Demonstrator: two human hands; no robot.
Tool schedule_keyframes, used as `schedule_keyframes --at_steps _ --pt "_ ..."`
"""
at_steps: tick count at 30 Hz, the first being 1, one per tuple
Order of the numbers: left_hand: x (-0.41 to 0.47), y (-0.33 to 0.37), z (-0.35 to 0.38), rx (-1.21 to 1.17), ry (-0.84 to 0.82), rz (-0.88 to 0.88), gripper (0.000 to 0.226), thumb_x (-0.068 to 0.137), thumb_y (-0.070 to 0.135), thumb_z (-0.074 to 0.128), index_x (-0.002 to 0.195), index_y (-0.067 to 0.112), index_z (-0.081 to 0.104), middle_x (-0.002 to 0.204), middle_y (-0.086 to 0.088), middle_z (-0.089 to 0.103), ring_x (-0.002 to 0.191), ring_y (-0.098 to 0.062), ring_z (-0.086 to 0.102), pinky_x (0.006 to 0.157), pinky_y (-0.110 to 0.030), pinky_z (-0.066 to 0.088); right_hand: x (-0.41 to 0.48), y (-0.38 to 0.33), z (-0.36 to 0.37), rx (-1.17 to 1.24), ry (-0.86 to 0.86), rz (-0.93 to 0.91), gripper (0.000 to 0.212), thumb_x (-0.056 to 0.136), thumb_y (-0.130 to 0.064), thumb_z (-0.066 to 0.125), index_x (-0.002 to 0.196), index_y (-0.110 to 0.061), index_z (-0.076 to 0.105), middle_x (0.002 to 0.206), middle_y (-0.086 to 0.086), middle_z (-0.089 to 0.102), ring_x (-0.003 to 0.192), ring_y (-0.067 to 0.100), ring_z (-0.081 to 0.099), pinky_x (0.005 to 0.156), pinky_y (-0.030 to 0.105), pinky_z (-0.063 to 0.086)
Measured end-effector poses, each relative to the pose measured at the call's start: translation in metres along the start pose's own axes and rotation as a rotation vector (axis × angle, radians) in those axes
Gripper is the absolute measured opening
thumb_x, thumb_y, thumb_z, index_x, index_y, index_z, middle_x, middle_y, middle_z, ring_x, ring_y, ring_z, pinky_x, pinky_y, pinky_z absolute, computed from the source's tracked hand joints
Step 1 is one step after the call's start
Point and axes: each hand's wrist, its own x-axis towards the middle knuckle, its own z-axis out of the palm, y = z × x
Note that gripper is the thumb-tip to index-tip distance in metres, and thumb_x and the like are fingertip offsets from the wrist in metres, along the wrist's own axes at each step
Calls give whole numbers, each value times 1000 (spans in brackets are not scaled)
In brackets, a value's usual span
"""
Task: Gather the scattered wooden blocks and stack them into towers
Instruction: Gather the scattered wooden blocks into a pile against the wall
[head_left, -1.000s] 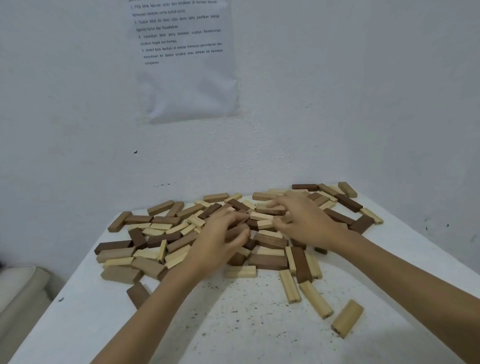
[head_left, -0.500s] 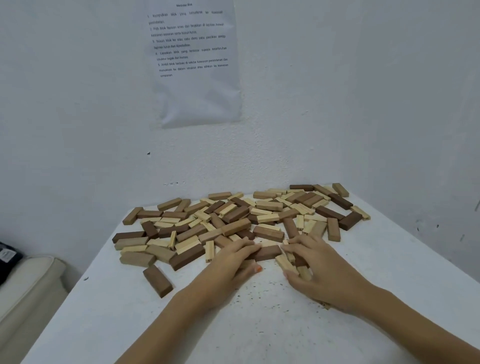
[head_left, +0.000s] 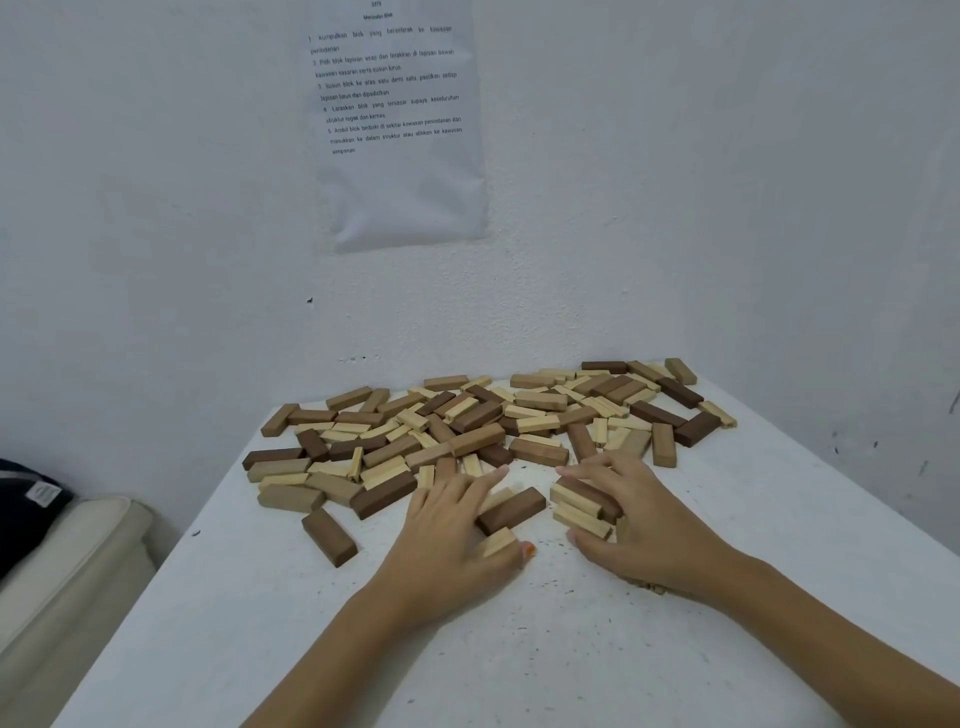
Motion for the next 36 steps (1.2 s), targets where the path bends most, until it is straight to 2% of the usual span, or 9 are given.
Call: schedule_keyframes --at_steps 3,6,11,15,17,23,28,32,36 --pt "3 1 3 -20 -1 12 72 77 71 36 140 36 40 117 19 41 114 0 32 96 -17 15 1 4 3 -15 26 41 54 81 -42 72 131 -35 52 116 -12 50 111 2 44 92 17 40" --pt "6 2 4 -89 44 -3 53 86 56 55 132 32 52 111 15 46 106 0 37 90 -16 24 2 5 6 2 43 50 50 78 -40 75 124 -32 58 111 -9 54 108 4 46 86 14 38" --pt "4 5 3 -160 90 -4 50 81 52 64 125 29 60 108 12 50 103 -2 43 91 -23 40 3 6 9 59 122 84 60 67 -33 83 122 -25 60 109 -6 59 106 9 50 85 13 37" --pt "4 8 4 -176 141 4 36 78 43 66 111 29 64 104 14 49 98 -1 44 81 -19 41 0 3 11 103 174 78 62 61 -36 83 118 -22 64 107 -6 62 104 10 54 88 21 43" --pt "5 9 5 -193 160 -15 26 80 36 69 104 26 66 103 15 48 95 0 46 75 -15 42 1 1 11 106 207 63 59 58 -41 77 113 -22 67 103 -7 64 101 10 56 85 17 42" --pt "8 9 3 -293 157 -74 25 80 32 73 104 29 67 103 14 52 95 4 48 74 -6 37 1 -4 8 109 231 50 54 55 -41 75 106 -25 69 100 -18 60 98 3 54 81 12 38" --pt "11 7 4 -299 112 -51 37 83 31 70 119 30 61 110 16 59 104 2 50 87 -14 41 1 -9 7 134 248 46 49 54 -35 79 102 -25 71 99 -21 60 99 1 55 82 14 40" --pt "12 5 2 -358 169 -49 30 80 28 74 109 24 68 101 16 63 95 6 54 77 -9 41 5 -14 3 178 264 44 44 57 -17 88 98 -24 73 98 -20 62 97 -1 57 84 16 42" --pt "23 1 -10 -399 284 -43 29 77 24 78 104 21 70 96 14 67 90 5 58 73 -10 45 24 -14 -4 189 217 44 39 59 -21 88 93 -31 71 98 -12 66 97 2 57 86 22 45"
